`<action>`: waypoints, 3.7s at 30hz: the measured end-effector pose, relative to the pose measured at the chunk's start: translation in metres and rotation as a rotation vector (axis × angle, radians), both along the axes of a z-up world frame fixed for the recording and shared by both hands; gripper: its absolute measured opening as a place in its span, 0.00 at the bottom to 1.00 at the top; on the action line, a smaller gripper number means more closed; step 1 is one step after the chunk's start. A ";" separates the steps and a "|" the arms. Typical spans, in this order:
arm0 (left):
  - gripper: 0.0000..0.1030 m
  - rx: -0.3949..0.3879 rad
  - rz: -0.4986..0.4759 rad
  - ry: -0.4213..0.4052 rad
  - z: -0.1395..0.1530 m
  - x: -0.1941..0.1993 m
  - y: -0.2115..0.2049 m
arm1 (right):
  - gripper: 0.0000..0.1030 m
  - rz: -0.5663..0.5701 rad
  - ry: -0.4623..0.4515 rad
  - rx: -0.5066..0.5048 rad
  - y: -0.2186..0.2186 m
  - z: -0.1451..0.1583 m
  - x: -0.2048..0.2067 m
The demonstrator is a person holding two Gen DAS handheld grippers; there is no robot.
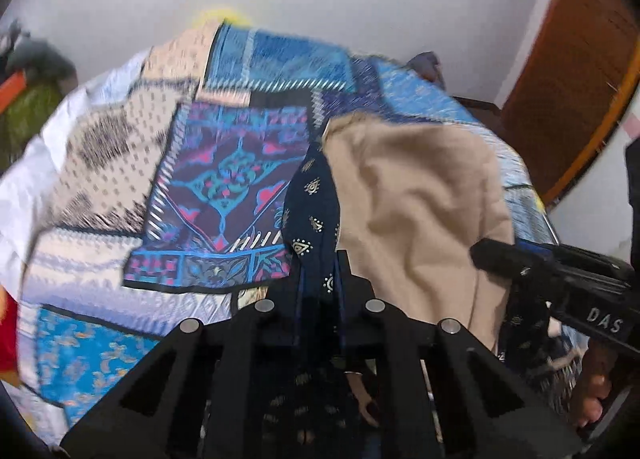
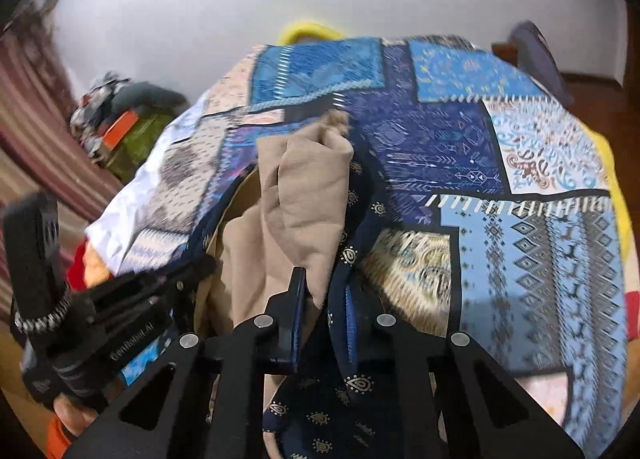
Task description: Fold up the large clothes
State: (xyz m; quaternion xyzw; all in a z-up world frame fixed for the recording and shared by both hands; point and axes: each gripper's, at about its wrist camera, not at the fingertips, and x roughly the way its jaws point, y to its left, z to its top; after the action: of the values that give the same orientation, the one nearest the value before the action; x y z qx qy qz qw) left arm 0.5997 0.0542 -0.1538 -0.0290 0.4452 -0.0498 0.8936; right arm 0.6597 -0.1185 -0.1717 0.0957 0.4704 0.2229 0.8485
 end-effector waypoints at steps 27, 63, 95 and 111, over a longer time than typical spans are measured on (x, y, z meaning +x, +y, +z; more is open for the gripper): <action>0.16 -0.062 -0.003 0.212 -0.081 -0.178 0.006 | 0.94 0.055 -0.040 -0.435 -0.031 -0.026 -0.214; 0.63 -0.363 0.050 0.288 -0.083 -0.030 0.019 | 0.32 0.032 0.221 0.037 -0.022 -0.051 -0.065; 0.07 0.001 -0.181 0.124 -0.001 -0.257 -0.003 | 0.12 0.222 0.038 -0.113 -0.006 0.023 -0.295; 0.26 0.062 -0.145 0.240 -0.056 -0.326 0.011 | 0.13 0.248 -0.038 -0.286 -0.016 0.017 -0.360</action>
State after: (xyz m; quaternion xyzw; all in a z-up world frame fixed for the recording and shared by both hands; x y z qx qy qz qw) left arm 0.2738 0.0655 -0.2101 0.0250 0.5511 -0.0968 0.8284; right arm 0.2996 -0.1345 -0.1543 -0.0889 0.4893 0.2583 0.8283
